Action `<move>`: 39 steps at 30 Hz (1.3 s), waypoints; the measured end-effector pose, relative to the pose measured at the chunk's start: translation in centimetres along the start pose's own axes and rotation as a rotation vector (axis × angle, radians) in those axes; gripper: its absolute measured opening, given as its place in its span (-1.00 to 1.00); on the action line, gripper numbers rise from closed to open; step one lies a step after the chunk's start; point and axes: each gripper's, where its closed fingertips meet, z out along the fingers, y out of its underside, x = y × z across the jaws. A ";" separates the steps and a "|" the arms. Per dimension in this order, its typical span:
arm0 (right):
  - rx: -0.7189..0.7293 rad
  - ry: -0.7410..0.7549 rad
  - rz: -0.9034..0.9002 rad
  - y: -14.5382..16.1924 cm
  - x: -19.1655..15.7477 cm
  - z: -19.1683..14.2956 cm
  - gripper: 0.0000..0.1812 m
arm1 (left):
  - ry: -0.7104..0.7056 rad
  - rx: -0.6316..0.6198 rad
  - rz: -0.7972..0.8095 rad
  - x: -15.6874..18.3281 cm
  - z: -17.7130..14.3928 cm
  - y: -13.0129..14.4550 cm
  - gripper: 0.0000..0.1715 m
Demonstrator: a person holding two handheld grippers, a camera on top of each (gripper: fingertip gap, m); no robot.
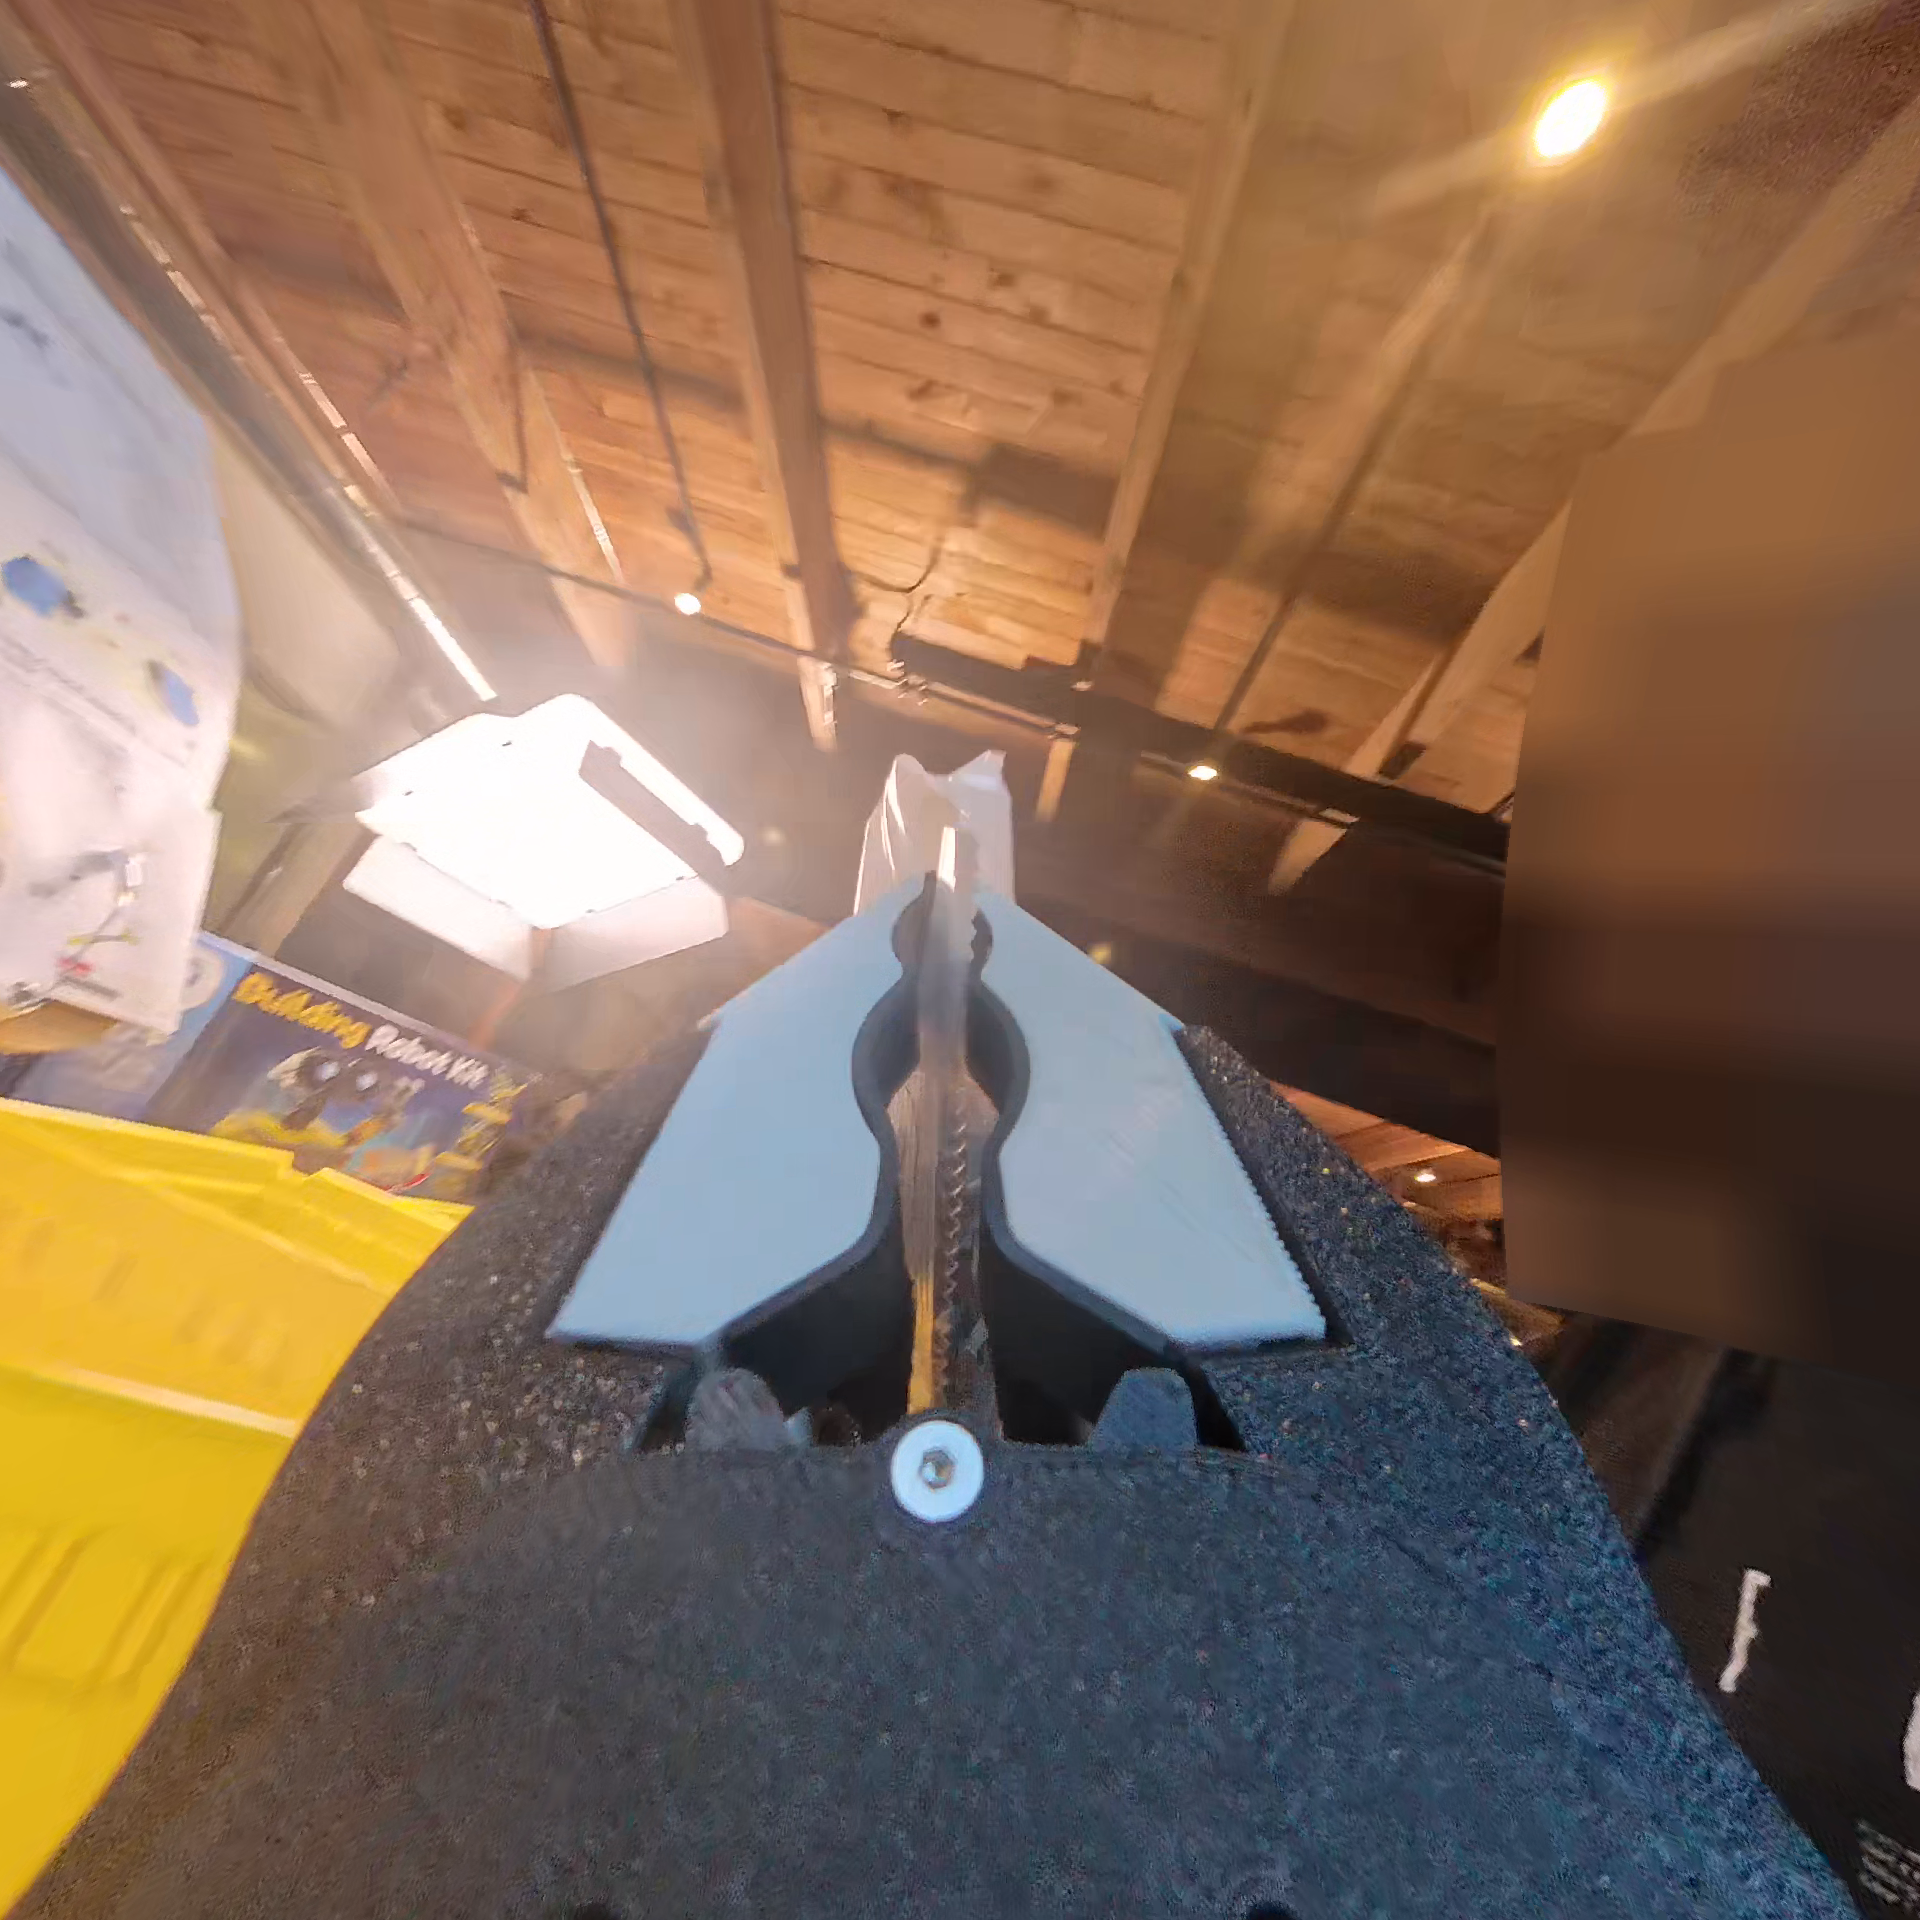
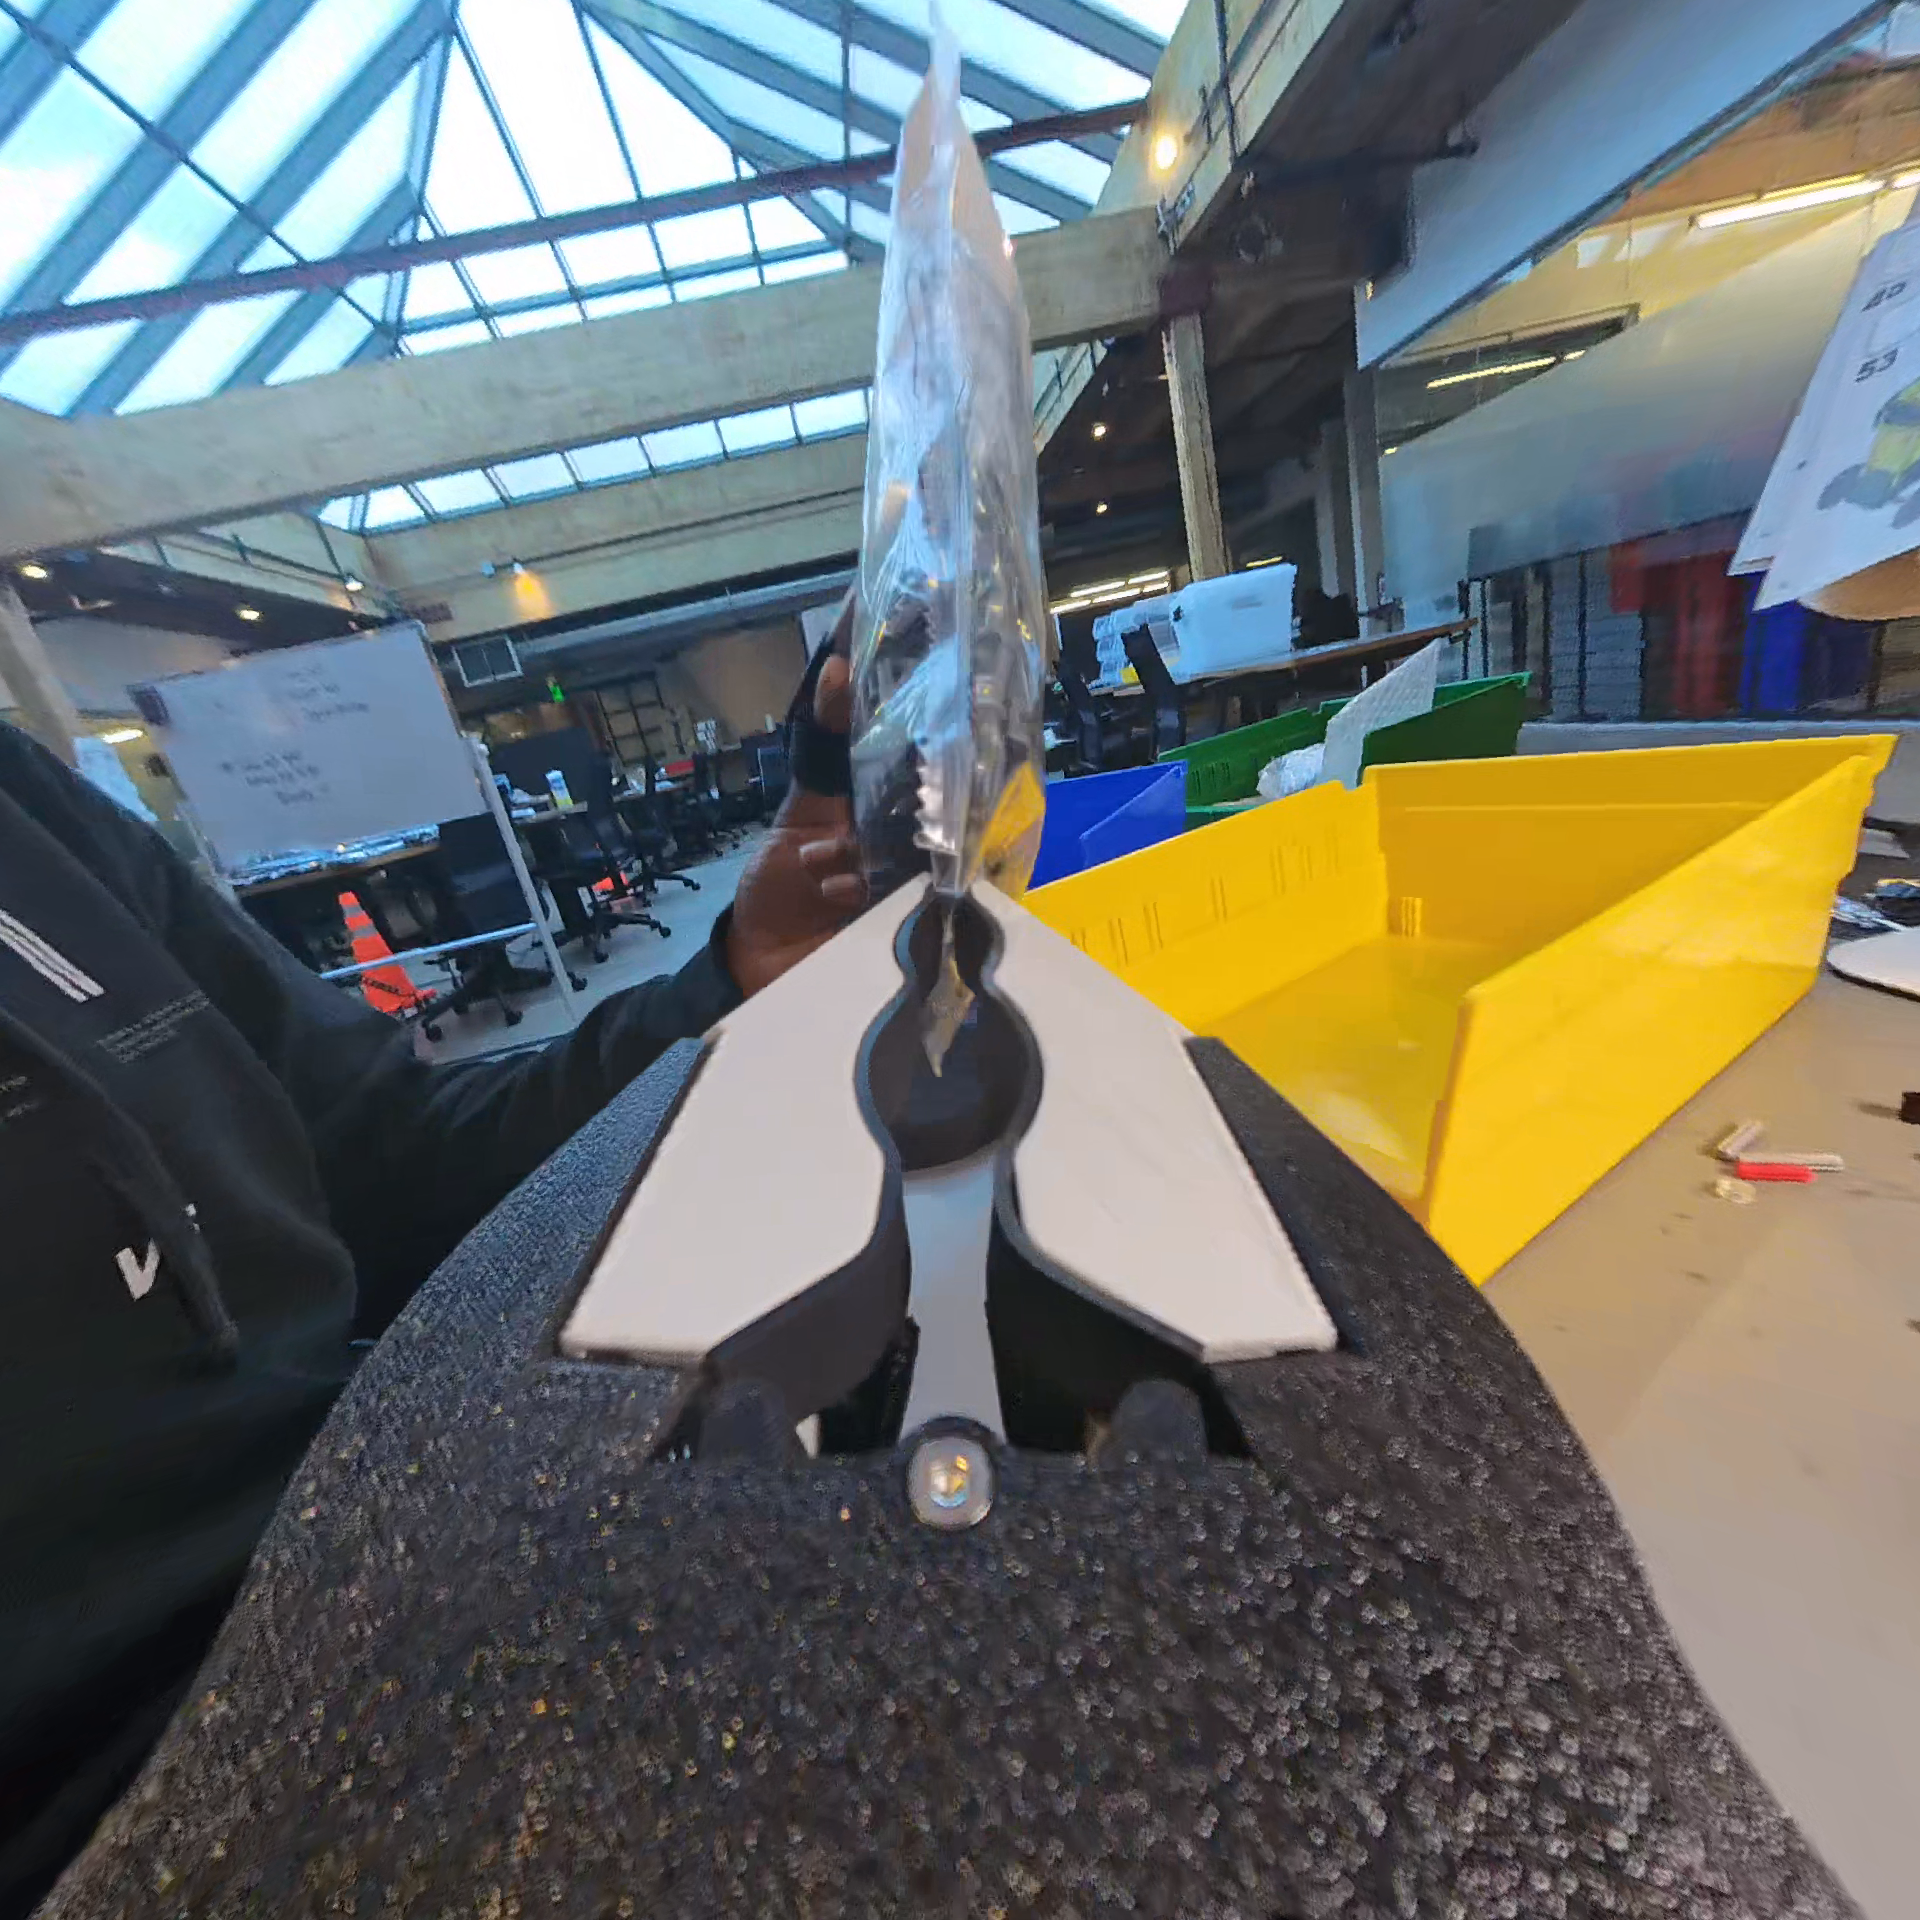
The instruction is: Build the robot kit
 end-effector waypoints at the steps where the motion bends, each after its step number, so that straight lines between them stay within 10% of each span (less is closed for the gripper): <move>1: 0.004 0.026 0.002 -0.1 0.5 -0.2 -1.00 | -0.054 -0.044 0.023 -0.7 -0.3 0.5 -1.00; 6: -0.032 0.190 -0.026 -0.9 3.7 -0.7 -1.00 | -0.434 -0.432 0.192 -5.2 -2.1 2.4 -0.83; 12: -0.181 0.376 -0.078 -1.4 7.4 -0.1 -1.00 | -0.689 -0.590 0.619 -4.9 -3.1 -2.7 -0.35; 24: -0.454 0.376 -0.373 0.9 6.2 6.0 -1.00 | -0.328 -1.529 0.841 -7.2 -5.4 9.4 -0.65; 28: -0.415 0.392 -0.516 -0.6 6.1 5.2 -0.94 | -0.278 -1.518 0.831 -7.4 -4.8 9.3 -1.00; 32: -0.365 0.352 -0.436 -1.1 7.2 2.9 -0.51 | -0.254 -1.362 0.759 -7.4 -4.0 7.1 -1.00; 39: -0.348 0.348 -0.370 -0.5 9.9 3.5 -0.50 | -0.227 -1.170 0.760 -7.7 -3.0 4.1 -1.00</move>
